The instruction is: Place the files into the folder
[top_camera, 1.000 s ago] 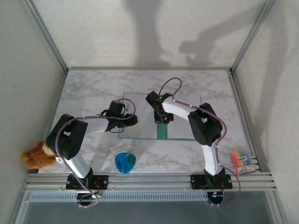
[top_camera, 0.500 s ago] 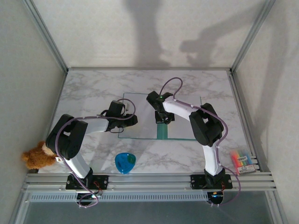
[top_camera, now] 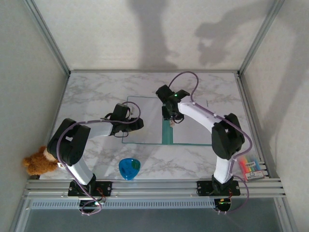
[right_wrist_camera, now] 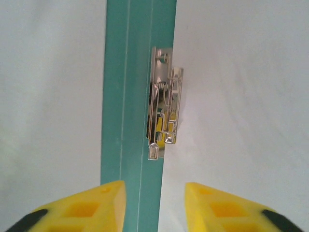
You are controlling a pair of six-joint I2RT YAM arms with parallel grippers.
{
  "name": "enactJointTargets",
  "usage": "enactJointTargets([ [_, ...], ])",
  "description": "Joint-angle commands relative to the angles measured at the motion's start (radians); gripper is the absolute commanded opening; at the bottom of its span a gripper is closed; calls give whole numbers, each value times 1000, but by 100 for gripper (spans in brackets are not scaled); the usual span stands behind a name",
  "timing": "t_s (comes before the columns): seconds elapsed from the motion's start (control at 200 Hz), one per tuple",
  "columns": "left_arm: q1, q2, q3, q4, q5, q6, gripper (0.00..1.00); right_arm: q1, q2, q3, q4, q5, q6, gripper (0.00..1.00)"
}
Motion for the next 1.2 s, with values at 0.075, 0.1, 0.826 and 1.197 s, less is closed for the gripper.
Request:
enactJointTargets([
  [0.075,-2,-12,22,-182,-52,-55,63,-38,-173,-95,131,3,-71,48],
  [0.1,-2,-17,30,-191,-55,-57,66,-44,-193,-116,155,3,-77,49],
  [0.826,-2,-275,186,-324,-409,-191,100,-211,-577,-676,691,24,-160,92],
  [1.197,0,-392,-41,-397,-502,-339,95,-238,-588,-733,742,7,-103,97],
])
